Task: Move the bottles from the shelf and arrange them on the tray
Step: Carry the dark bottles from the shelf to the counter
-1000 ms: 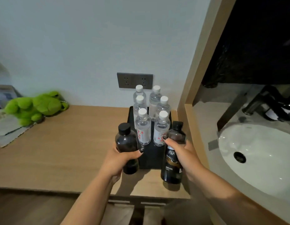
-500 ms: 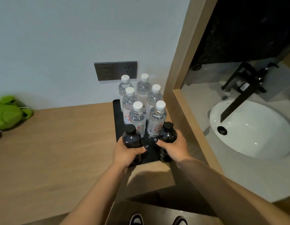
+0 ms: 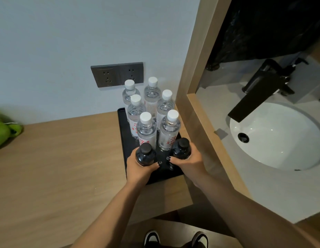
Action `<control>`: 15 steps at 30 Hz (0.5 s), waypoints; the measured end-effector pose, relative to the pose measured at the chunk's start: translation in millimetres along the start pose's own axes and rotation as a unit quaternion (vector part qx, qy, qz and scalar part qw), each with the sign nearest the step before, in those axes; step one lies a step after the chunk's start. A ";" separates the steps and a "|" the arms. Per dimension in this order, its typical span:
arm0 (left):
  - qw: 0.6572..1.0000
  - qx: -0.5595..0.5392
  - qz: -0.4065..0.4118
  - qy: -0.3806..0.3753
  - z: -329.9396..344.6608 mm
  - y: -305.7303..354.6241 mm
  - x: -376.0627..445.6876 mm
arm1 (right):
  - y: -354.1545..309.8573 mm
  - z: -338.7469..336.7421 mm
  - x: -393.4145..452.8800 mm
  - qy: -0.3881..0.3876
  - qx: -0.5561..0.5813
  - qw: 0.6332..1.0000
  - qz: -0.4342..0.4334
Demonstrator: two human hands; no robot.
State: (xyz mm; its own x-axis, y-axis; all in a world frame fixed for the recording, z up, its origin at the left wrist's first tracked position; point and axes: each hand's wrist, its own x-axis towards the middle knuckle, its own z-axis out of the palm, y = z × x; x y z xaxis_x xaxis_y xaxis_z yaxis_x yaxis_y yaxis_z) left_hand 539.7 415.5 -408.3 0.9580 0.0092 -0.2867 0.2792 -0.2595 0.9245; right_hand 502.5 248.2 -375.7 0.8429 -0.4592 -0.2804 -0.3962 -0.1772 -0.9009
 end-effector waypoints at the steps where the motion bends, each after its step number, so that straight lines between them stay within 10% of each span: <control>1: 1.000 0.003 -0.003 -0.002 0.2 0.2 -0.8 | 0.1 1.2 1.3 -0.006 -0.007 1.000 0.005; 15: 0.995 0.031 0.091 0.008 -9.9 44.3 -22.8 | -17.5 -20.4 -18.1 -0.049 -0.062 0.997 -0.013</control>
State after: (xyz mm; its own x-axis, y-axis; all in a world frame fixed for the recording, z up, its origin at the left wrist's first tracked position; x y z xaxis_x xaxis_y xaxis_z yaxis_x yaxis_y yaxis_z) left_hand 530.8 413.3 -358.3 0.9934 -0.0282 -0.1111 0.0964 -0.3174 0.9434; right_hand 486.7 241.8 -348.1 0.8832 -0.3658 -0.2934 -0.4095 -0.2969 -0.8627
